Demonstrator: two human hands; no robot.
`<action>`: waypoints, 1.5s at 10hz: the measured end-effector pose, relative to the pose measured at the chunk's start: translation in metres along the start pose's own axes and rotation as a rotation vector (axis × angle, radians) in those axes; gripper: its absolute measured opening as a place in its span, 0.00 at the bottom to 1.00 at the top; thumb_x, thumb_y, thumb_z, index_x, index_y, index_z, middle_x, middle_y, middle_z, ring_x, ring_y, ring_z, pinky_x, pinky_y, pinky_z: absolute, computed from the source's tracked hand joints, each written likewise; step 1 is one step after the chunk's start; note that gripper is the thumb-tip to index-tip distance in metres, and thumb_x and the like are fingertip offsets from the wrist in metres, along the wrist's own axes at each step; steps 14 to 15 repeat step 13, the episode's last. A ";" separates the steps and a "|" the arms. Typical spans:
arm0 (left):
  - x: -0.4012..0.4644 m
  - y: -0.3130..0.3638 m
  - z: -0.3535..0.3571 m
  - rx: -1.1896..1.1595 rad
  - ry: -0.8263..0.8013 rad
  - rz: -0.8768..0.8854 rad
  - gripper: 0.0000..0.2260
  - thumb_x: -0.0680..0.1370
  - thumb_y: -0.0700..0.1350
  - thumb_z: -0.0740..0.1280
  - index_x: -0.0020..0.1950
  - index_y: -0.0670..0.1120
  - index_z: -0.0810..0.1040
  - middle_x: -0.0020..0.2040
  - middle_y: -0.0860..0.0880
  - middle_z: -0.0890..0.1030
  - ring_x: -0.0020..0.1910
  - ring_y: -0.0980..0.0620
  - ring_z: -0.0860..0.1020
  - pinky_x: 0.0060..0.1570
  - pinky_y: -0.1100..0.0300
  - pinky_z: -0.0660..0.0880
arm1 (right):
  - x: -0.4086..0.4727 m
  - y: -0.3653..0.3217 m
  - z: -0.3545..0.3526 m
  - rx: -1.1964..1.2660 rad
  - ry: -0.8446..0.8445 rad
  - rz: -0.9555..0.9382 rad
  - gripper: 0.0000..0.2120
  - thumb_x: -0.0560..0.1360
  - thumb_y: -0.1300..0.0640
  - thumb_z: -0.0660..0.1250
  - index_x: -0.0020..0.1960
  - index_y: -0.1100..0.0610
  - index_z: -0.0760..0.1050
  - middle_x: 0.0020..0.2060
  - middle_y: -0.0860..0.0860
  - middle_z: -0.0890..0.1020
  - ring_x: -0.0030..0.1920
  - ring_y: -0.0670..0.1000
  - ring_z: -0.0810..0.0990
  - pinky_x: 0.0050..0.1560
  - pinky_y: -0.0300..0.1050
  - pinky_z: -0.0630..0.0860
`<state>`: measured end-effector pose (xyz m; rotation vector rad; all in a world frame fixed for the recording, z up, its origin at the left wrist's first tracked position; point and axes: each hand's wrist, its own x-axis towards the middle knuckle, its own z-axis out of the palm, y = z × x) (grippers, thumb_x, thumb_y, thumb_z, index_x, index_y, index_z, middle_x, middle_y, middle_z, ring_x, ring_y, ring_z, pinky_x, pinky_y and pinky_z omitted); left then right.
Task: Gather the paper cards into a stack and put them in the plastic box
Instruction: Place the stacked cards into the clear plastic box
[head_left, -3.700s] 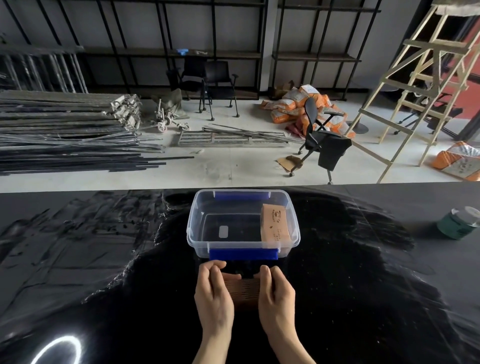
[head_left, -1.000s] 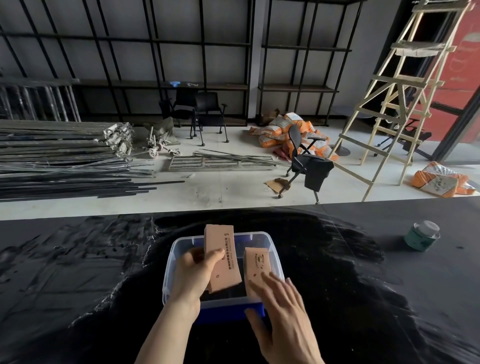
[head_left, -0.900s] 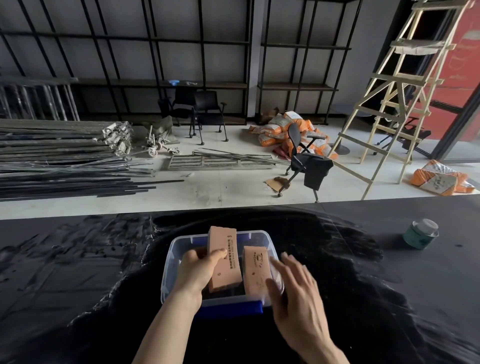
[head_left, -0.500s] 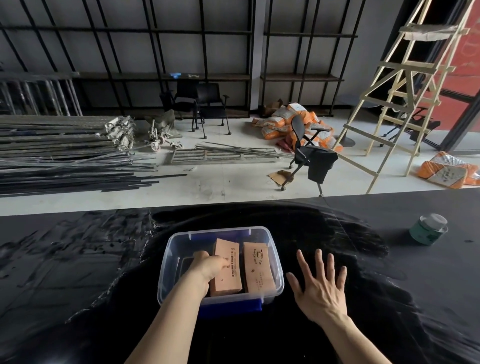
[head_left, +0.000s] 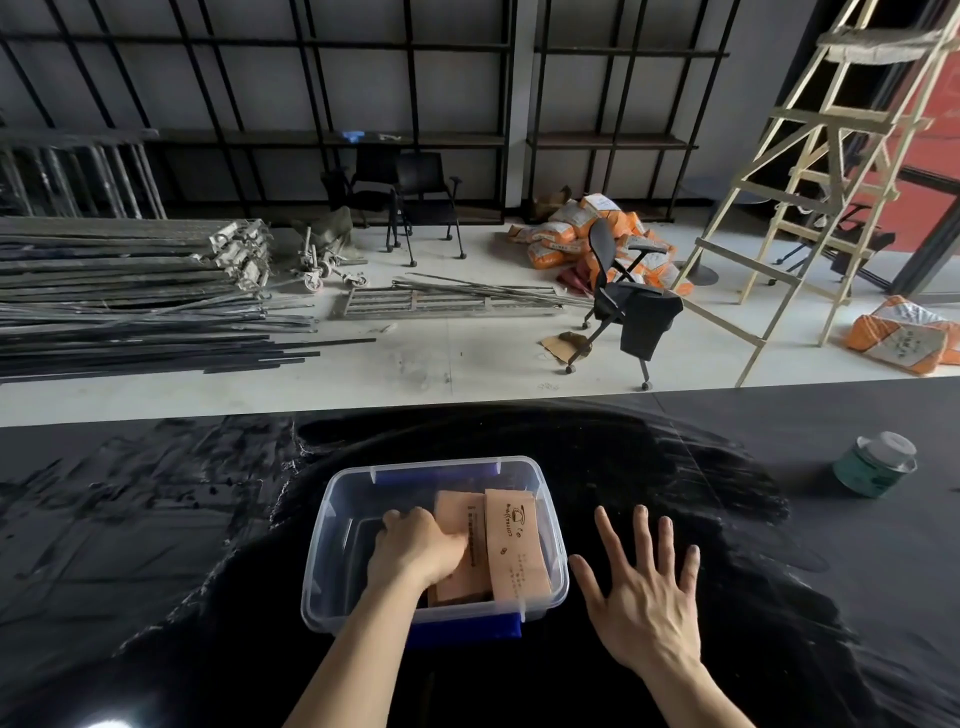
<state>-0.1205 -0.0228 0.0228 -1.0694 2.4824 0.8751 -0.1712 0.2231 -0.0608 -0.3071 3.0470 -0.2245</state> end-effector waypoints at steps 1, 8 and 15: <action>-0.004 -0.002 0.002 0.049 0.102 0.110 0.36 0.79 0.61 0.68 0.80 0.45 0.61 0.78 0.41 0.67 0.75 0.40 0.71 0.70 0.46 0.74 | 0.000 -0.001 0.000 0.011 0.005 -0.003 0.39 0.75 0.24 0.36 0.82 0.38 0.40 0.84 0.55 0.43 0.83 0.59 0.36 0.81 0.68 0.38; -0.013 -0.001 0.012 0.167 0.156 0.257 0.36 0.79 0.53 0.71 0.82 0.46 0.57 0.71 0.47 0.78 0.67 0.46 0.80 0.63 0.52 0.80 | 0.002 -0.001 0.004 0.010 0.035 0.021 0.46 0.67 0.23 0.23 0.82 0.36 0.41 0.85 0.53 0.46 0.84 0.59 0.40 0.82 0.67 0.42; -0.033 -0.017 -0.020 0.170 0.370 0.381 0.28 0.81 0.59 0.63 0.78 0.50 0.65 0.74 0.50 0.76 0.72 0.48 0.75 0.68 0.50 0.73 | 0.008 -0.006 -0.019 0.005 -0.136 0.027 0.48 0.65 0.23 0.24 0.82 0.38 0.39 0.84 0.54 0.42 0.83 0.61 0.37 0.81 0.68 0.40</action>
